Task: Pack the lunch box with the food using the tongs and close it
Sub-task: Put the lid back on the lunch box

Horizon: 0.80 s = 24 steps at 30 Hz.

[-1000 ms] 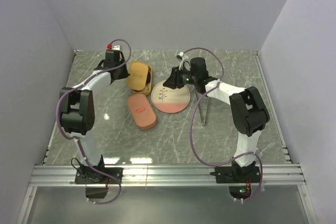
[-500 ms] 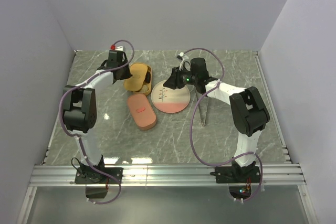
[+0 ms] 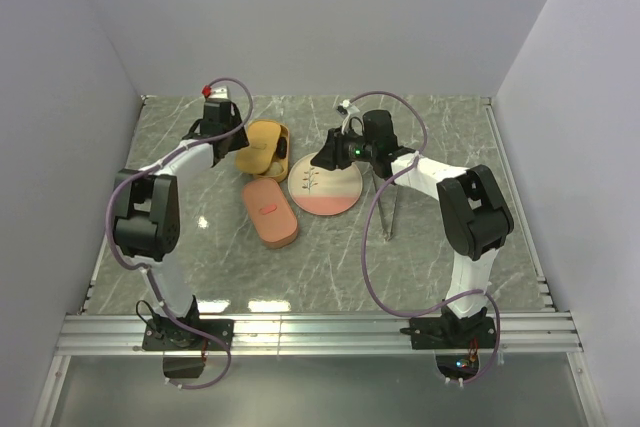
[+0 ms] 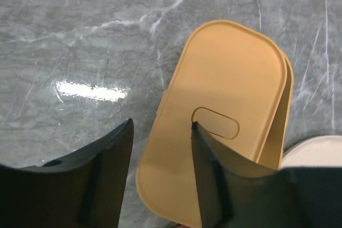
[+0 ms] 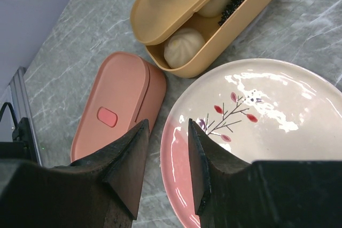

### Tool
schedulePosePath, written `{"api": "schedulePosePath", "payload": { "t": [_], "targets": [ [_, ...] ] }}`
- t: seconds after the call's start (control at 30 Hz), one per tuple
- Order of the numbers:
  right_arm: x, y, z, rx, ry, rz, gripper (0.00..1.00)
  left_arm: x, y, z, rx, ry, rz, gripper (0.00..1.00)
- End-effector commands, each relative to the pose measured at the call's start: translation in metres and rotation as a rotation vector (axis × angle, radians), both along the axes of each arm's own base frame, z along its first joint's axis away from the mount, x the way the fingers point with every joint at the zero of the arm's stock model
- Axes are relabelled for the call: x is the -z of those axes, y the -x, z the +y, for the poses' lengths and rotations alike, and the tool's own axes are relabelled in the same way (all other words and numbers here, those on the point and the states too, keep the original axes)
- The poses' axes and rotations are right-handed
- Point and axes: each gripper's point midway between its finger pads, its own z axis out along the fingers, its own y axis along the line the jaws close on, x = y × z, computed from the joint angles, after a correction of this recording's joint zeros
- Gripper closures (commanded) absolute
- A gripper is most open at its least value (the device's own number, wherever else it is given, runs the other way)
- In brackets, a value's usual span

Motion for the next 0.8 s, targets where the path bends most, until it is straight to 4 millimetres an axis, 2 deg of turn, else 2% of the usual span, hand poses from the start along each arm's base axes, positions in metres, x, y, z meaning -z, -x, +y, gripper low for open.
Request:
{"api": "schedulePosePath", "payload": {
  "t": [0.0,0.07,0.23,0.37,0.43,0.47,0.57,0.77],
  "targets": [
    [-0.028,-0.002,-0.001,-0.009,-0.035,-0.070,0.57,-0.035,-0.006,0.005,-0.034,-0.011,-0.103,0.45],
    [-0.028,-0.001,-0.001,-0.009,-0.035,-0.067,0.57,-0.034,-0.005,0.006,-0.026,-0.014,-0.100,0.33],
    [-0.027,-0.001,-0.001,-0.012,-0.037,-0.068,0.57,-0.015,-0.004,0.012,-0.022,-0.015,-0.043,0.30],
    [-0.027,0.000,-0.001,-0.013,-0.039,-0.068,0.57,0.002,-0.003,0.017,-0.027,-0.038,0.009,0.39],
    [-0.026,0.000,0.000,-0.016,-0.039,-0.063,0.57,0.005,-0.004,0.017,-0.025,-0.041,0.016,0.43],
    [-0.027,0.000,0.000,-0.017,-0.041,-0.065,0.57,0.007,-0.005,0.017,-0.027,-0.044,0.023,0.49],
    [-0.026,0.000,0.000,-0.018,-0.042,-0.063,0.57,0.014,-0.005,0.018,-0.022,-0.054,0.047,0.56],
    [-0.025,0.000,0.001,-0.021,-0.044,-0.058,0.57,0.020,-0.006,0.012,0.005,-0.073,0.066,0.60]
  ]
}}
